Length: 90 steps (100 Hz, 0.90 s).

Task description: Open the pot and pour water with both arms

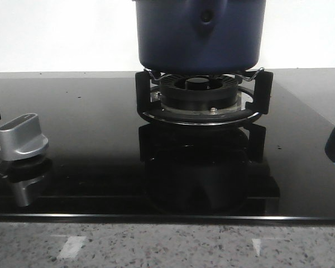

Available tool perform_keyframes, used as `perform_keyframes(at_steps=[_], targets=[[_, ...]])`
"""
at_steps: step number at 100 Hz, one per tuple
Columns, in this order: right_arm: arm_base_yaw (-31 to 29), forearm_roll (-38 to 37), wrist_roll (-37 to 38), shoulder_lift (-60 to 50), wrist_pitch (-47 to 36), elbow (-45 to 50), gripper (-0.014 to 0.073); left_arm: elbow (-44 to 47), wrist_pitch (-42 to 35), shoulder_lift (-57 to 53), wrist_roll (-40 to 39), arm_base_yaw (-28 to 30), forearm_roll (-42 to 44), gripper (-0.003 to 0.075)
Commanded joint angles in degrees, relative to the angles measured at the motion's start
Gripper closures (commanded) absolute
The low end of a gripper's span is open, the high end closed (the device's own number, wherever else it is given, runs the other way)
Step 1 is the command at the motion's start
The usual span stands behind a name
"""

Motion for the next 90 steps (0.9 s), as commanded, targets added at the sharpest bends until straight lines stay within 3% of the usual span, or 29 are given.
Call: perform_keyframes(at_steps=[1, 14, 27, 46, 56, 71, 90], targets=[[0.18, -0.15, -0.65, 1.31, -3.91, -1.76, 0.0179, -2.86, -2.46, -1.86, -0.22, 1.86, -1.71, 0.0166], [0.30, -0.15, -0.65, 1.31, -4.01, -1.53, 0.0180, -5.03, 1.82, -1.86, 1.38, 3.20, -2.03, 0.0166], [0.86, -0.15, -0.65, 1.31, -4.01, -0.90, 0.0180, -7.96, 6.80, -1.86, 13.61, 3.20, -10.39, 0.0166], [0.86, -0.15, -0.65, 1.31, -3.76, -0.57, 0.0181, -10.63, 21.10, -1.86, 44.33, 6.58, -44.12, 0.0166], [0.86, -0.15, -0.65, 1.31, -3.64, -0.57, 0.0181, -10.63, 24.72, -1.86, 51.54, 9.97, -57.27, 0.0166], [0.86, -0.15, -0.65, 1.31, -2.85, -0.57, 0.0181, -10.52, 24.35, -1.63, 52.54, 13.22, -56.75, 0.0166], [0.86, -0.15, -0.65, 1.31, -2.71, -0.57, 0.0181, -10.52, 24.10, 1.07, 52.54, 13.23, -51.95, 0.0166]])
